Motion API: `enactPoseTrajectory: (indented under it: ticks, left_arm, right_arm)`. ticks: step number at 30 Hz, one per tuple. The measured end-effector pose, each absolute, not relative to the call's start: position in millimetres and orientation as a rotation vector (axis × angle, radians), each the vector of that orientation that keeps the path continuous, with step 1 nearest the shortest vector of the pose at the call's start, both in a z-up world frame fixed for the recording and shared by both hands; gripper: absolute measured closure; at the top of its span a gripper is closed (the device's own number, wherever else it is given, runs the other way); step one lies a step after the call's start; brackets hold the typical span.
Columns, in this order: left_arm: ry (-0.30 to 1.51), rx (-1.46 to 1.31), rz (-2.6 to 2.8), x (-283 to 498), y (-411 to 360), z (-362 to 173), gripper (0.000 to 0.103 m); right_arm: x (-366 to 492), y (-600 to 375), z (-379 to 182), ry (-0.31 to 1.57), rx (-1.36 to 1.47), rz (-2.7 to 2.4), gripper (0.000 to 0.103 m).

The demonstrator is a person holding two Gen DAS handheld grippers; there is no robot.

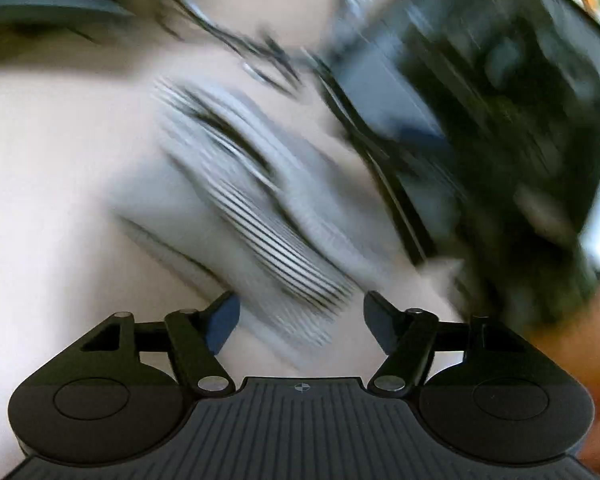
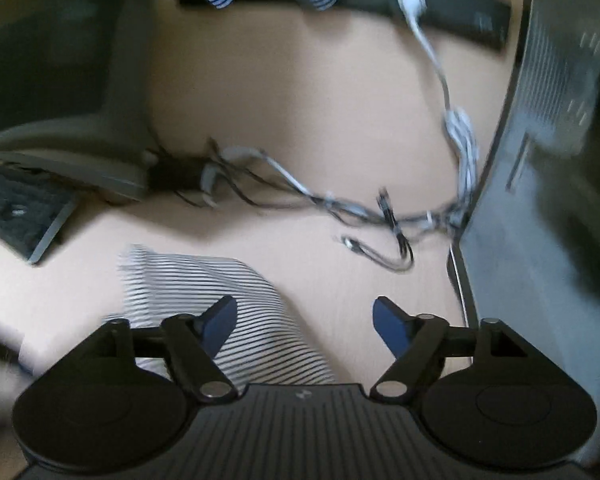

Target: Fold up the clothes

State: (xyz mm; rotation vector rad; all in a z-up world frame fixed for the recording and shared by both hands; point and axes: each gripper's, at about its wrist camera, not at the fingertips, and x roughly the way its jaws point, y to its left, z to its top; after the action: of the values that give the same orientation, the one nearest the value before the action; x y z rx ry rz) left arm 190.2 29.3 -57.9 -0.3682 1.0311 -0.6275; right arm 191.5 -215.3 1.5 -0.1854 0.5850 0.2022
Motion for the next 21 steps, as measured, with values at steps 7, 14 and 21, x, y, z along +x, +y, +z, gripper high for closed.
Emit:
enactPoseTrajectory:
  ticks: [7,14,21]
  left_arm:
    - [1.041,-0.506,-0.488,212.7,60.2,-73.5,0.070]
    - [1.102,-0.560,-0.565,220.3,38.6,-88.3,0.071]
    - [1.133,-0.547,-0.585,221.7,21.2,-100.8,0.071]
  right_arm:
    - [154.7,-161.2,-41.7,0.664,-0.371,0.341,0.023]
    - [166.1,-187.7,-21.9,0.647,-0.243,0.271,0.082]
    - [155.7,-207.6,36.3,0.636,-0.067,0.402,0.085]
